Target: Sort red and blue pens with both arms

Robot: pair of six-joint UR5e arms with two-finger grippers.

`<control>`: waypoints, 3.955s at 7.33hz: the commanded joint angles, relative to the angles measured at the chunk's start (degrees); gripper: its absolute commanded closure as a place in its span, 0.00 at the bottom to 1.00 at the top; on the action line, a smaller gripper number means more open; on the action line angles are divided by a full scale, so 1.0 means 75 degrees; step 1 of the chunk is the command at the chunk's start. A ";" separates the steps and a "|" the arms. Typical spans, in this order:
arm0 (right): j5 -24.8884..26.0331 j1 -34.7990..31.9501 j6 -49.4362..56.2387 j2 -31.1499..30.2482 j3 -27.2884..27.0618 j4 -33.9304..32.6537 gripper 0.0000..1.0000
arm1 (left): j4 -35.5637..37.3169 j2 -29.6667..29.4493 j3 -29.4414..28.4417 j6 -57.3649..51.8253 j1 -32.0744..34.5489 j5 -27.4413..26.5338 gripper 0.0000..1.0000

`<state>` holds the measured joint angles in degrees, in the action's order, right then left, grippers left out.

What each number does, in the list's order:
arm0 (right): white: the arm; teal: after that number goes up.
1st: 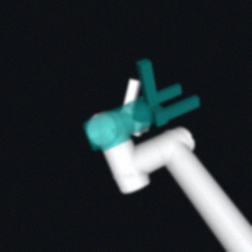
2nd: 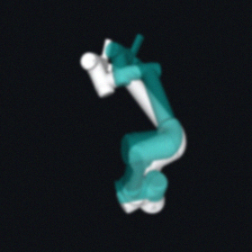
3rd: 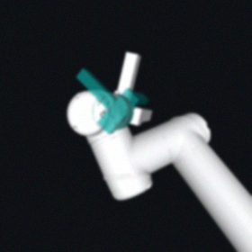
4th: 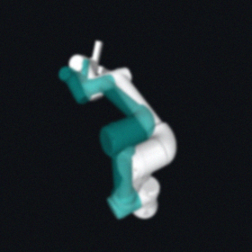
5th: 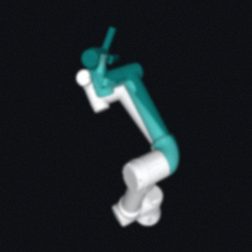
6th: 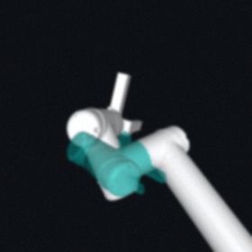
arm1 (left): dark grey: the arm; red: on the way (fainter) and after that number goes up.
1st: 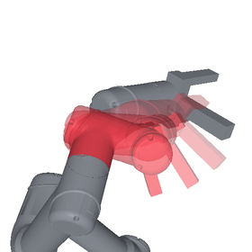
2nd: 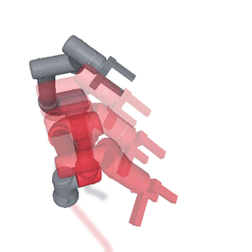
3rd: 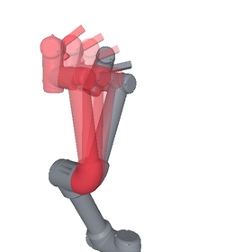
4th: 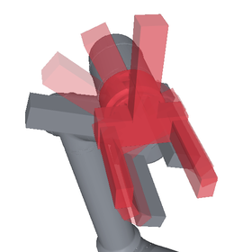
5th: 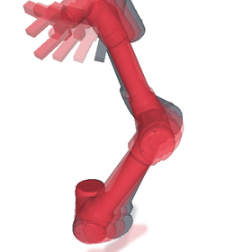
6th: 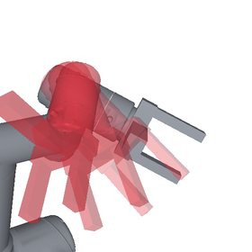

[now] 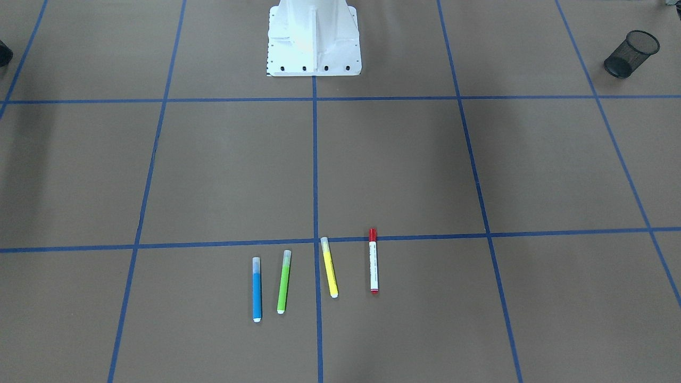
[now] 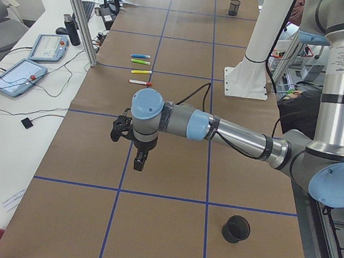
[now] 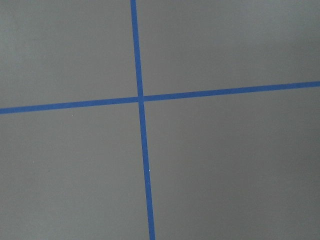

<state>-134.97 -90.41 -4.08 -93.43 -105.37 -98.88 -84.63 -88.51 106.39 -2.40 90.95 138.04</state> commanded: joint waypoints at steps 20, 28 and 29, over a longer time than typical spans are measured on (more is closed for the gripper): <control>0.0091 0.3266 -0.2597 0.2930 0.0068 -0.0023 0.00 | -0.3588 -0.7617 -0.6955 0.6645 -0.6431 -0.2890 0.11; 0.0054 0.3289 -0.2585 0.2942 0.0279 -0.0023 0.00 | -0.3553 -0.7570 -0.6932 0.6976 -0.6431 -0.2878 0.66; 0.0054 0.3289 -0.2573 0.2942 0.0338 -0.0023 0.00 | -0.3552 -0.7570 -0.6920 0.6976 -0.6443 -0.2878 0.67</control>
<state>-134.56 -65.75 -23.45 -71.37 -103.27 -99.08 -111.31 -145.33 54.44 49.92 42.68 116.44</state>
